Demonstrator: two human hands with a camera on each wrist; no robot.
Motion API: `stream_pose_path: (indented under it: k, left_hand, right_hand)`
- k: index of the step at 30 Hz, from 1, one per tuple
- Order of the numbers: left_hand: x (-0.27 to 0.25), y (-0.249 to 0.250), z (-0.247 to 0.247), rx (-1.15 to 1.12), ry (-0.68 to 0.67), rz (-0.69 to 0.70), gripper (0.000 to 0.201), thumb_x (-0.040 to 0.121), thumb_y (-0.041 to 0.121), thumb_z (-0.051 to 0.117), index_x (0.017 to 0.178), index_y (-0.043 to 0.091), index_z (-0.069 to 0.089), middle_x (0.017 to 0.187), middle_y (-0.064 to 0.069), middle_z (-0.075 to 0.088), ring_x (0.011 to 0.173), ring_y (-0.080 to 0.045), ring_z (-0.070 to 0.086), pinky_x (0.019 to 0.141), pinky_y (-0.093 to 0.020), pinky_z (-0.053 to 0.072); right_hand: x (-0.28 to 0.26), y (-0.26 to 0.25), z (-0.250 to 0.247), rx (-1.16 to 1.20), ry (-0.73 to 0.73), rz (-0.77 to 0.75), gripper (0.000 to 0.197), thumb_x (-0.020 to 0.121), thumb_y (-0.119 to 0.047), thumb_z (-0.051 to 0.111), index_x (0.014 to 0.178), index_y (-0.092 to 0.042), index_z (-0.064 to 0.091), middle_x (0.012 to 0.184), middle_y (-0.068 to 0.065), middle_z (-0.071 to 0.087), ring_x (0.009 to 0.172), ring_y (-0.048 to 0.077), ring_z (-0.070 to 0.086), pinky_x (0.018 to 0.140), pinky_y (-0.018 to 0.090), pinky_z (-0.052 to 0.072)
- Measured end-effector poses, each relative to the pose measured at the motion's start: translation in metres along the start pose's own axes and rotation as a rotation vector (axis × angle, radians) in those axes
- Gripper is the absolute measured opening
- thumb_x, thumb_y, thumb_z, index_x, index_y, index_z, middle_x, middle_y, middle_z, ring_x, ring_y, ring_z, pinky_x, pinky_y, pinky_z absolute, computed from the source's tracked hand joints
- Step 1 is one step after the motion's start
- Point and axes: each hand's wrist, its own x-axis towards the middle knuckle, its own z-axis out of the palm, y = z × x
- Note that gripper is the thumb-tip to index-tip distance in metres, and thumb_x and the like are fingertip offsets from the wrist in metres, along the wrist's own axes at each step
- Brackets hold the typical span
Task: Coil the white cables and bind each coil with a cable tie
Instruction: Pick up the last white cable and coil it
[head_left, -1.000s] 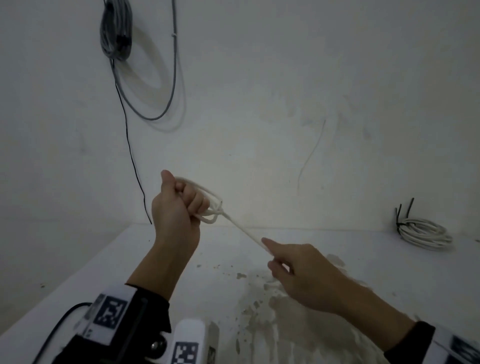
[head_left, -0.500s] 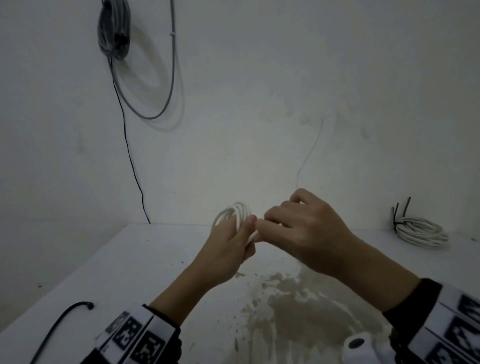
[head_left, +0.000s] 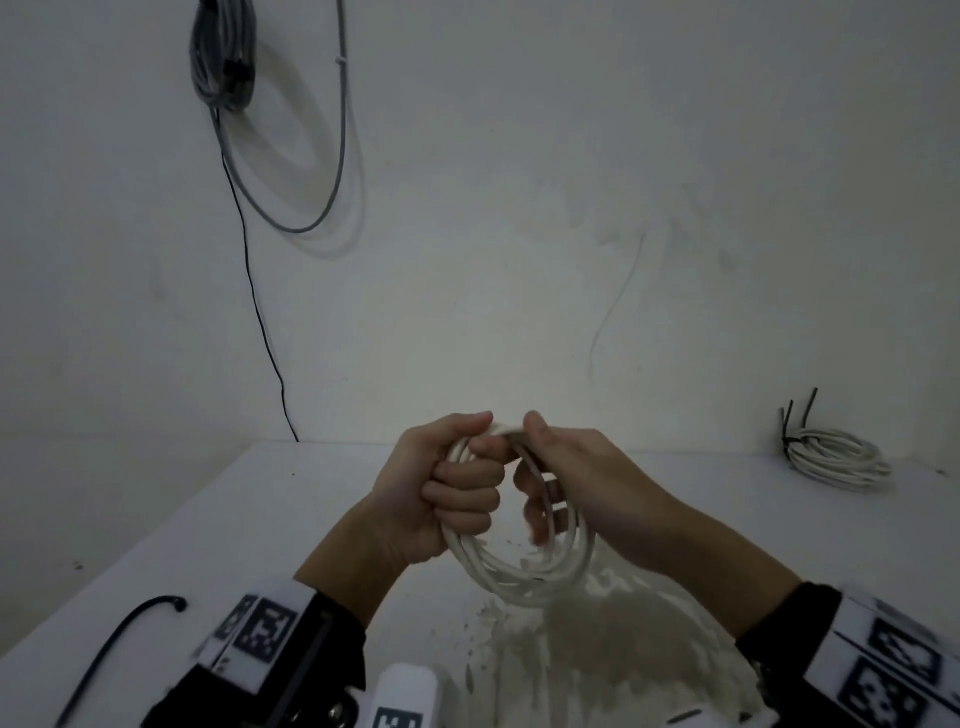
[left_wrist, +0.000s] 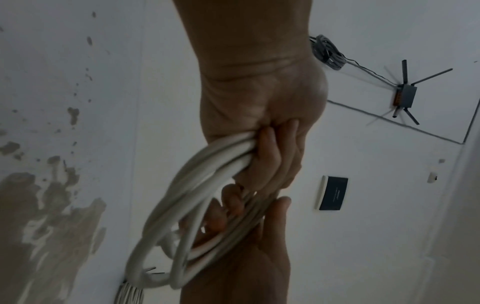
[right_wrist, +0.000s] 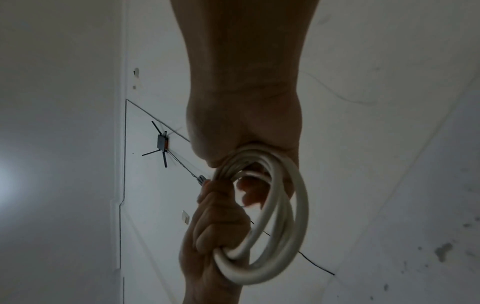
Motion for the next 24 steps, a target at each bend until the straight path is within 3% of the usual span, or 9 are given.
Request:
stream_pose_path:
  k: [2, 5, 9, 11, 15, 17, 20, 24]
  left_hand:
    - [0.001, -0.002, 0.001, 0.02, 0.073, 0.039, 0.029, 0.092, 0.023, 0.048, 0.068, 0.007, 0.054, 0.045, 0.006, 0.031, 0.036, -0.007, 0.028, 0.038, -0.019, 0.027]
    - [0.002, -0.007, 0.006, 0.213, 0.324, 0.123, 0.033, 0.087, 0.032, 0.047, 0.061, 0.012, 0.052, 0.039, 0.008, 0.032, 0.032, -0.004, 0.029, 0.036, -0.017, 0.029]
    - [0.005, -0.014, 0.016, 0.425, 0.509, 0.292, 0.033, 0.094, 0.035, 0.038, 0.081, 0.009, 0.053, 0.051, 0.003, 0.039, 0.046, -0.012, 0.045, 0.054, -0.025, 0.044]
    - [0.006, -0.019, 0.017, 0.525, 0.567, 0.306, 0.033, 0.098, 0.033, 0.035, 0.084, 0.01, 0.053, 0.053, 0.004, 0.041, 0.049, -0.012, 0.047, 0.061, -0.028, 0.045]
    - [0.006, -0.028, 0.019, 0.699, 0.668, 0.285, 0.033, 0.098, 0.035, 0.038, 0.08, 0.009, 0.05, 0.055, 0.005, 0.04, 0.048, -0.01, 0.044, 0.067, -0.032, 0.046]
    - [0.008, -0.034, 0.023, 0.687, 0.707, 0.33, 0.036, 0.096, 0.037, 0.039, 0.071, 0.011, 0.044, 0.051, 0.005, 0.032, 0.043, -0.009, 0.034, 0.062, -0.028, 0.044]
    - [0.01, -0.038, 0.026, 0.417, 0.754, 0.408, 0.051, 0.094, 0.047, 0.039, 0.053, 0.017, 0.037, 0.043, 0.005, 0.022, 0.035, -0.009, 0.021, 0.041, -0.022, 0.033]
    - [0.006, -0.03, 0.016, 0.17, 0.769, 0.46, 0.058, 0.095, 0.038, 0.042, 0.041, 0.019, 0.035, 0.036, 0.008, 0.018, 0.027, -0.007, 0.016, 0.032, -0.015, 0.017]
  right_hand:
    - [0.001, 0.002, 0.005, -0.013, 0.09, 0.015, 0.049, 0.096, -0.047, 0.037, 0.08, -0.005, 0.057, 0.052, -0.002, 0.036, 0.04, 0.009, 0.033, 0.04, 0.021, 0.03]
    - [0.003, 0.0, 0.005, -0.08, 0.203, -0.031, 0.042, 0.095, -0.043, 0.044, 0.067, -0.012, 0.049, 0.048, -0.002, 0.031, 0.036, 0.009, 0.026, 0.037, 0.019, 0.025]
    - [0.005, 0.001, 0.001, 0.031, 0.308, -0.044, 0.041, 0.094, -0.042, 0.045, 0.068, -0.011, 0.045, 0.048, 0.0, 0.027, 0.038, 0.011, 0.023, 0.038, 0.02, 0.022]
    - [0.005, 0.003, 0.001, 0.036, 0.323, -0.052, 0.042, 0.095, -0.043, 0.044, 0.068, -0.01, 0.045, 0.049, 0.0, 0.026, 0.039, 0.012, 0.022, 0.039, 0.02, 0.022]
    - [0.012, 0.02, -0.001, -0.358, 0.481, -0.227, 0.053, 0.094, -0.042, 0.044, 0.07, 0.005, 0.053, 0.048, 0.006, 0.037, 0.041, 0.014, 0.033, 0.039, 0.02, 0.029]
    - [0.015, 0.025, 0.002, -0.52, 0.54, -0.359, 0.058, 0.092, -0.045, 0.04, 0.075, 0.007, 0.06, 0.049, 0.011, 0.047, 0.042, 0.016, 0.039, 0.042, 0.02, 0.032]
    - [0.018, 0.026, 0.007, -0.508, 0.455, -0.343, 0.064, 0.09, -0.051, 0.035, 0.07, 0.006, 0.056, 0.048, 0.004, 0.042, 0.043, 0.014, 0.036, 0.044, 0.02, 0.031]
    - [0.016, 0.016, 0.001, 0.109, 0.122, 0.032, 0.039, 0.092, -0.043, 0.049, 0.068, -0.012, 0.048, 0.05, -0.004, 0.033, 0.041, 0.009, 0.028, 0.042, 0.023, 0.031]
